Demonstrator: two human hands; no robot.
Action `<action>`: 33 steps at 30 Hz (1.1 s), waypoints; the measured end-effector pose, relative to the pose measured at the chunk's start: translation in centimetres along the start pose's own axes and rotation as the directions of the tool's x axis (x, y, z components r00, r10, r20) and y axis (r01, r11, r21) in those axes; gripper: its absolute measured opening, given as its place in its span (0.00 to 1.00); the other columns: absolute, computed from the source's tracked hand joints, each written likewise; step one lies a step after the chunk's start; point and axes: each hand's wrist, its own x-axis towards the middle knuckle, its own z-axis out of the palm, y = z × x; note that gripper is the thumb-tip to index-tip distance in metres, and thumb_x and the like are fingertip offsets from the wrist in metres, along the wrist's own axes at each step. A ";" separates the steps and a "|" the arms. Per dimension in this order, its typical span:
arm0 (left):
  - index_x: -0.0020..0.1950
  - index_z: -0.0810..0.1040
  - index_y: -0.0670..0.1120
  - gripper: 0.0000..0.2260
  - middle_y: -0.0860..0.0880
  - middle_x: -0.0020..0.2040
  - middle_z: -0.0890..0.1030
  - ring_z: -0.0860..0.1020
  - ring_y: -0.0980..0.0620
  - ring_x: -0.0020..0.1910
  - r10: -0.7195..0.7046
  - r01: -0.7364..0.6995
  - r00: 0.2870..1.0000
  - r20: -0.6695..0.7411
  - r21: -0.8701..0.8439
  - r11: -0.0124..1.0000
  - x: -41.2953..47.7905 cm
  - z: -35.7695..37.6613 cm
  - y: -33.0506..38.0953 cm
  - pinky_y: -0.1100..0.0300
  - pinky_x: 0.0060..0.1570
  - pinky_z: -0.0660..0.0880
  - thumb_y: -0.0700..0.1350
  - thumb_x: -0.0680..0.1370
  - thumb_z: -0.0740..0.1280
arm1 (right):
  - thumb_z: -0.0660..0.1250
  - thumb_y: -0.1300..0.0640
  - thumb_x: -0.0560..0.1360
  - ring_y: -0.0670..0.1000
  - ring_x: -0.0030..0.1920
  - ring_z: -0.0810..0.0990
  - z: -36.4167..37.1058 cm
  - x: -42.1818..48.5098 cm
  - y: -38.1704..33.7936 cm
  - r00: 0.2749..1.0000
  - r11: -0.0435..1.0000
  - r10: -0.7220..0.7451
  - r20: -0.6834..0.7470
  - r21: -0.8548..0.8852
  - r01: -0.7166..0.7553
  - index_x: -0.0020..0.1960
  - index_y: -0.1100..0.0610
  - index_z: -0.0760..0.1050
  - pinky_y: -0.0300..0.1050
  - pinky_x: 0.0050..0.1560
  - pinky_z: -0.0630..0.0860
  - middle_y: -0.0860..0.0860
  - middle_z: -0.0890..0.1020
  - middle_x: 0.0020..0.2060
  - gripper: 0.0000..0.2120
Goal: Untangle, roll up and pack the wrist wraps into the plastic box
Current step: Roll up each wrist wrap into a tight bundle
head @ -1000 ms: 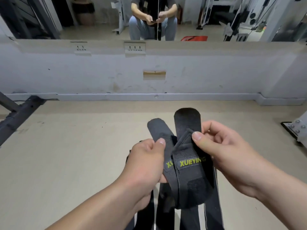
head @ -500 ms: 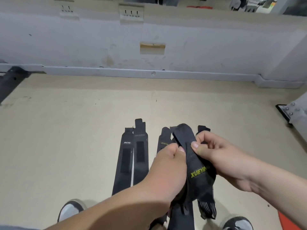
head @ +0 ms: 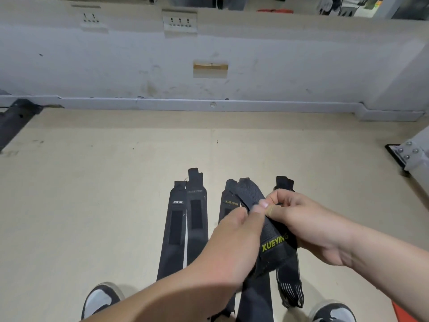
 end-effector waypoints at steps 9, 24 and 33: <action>0.58 0.78 0.50 0.10 0.43 0.54 0.86 0.83 0.40 0.43 0.168 -0.174 0.975 -0.143 -0.029 0.984 0.7 -0.9 2.1 0.48 0.40 0.81 0.37 0.85 0.61 | 0.70 0.39 0.77 0.59 0.58 0.87 0.3 -1.1 -0.9 0.990 0.989 -0.010 0.141 0.149 -0.011 0.63 0.57 0.81 0.57 0.65 0.80 0.59 0.87 0.57 0.25; 0.68 0.82 0.47 0.25 0.44 0.61 0.87 0.85 0.44 0.62 -0.068 0.157 0.966 0.250 -0.360 0.920 -0.5 -3.2 5.2 0.45 0.69 0.76 0.64 0.83 0.62 | 0.68 0.49 0.82 0.57 0.50 0.89 2.7 -0.4 -4.2 0.981 0.926 -0.196 0.006 0.329 0.183 0.56 0.59 0.83 0.50 0.47 0.86 0.59 0.88 0.50 0.14; 0.60 0.84 0.39 0.08 0.41 0.54 0.88 0.87 0.44 0.52 -0.058 0.090 0.923 0.380 -0.067 0.994 -1.1 -2.7 2.9 0.53 0.53 0.84 0.40 0.84 0.68 | 0.69 0.45 0.82 0.53 0.38 0.88 0.7 0.9 -7.0 0.976 0.847 -0.109 -0.188 0.497 0.190 0.51 0.56 0.83 0.52 0.43 0.87 0.54 0.88 0.42 0.14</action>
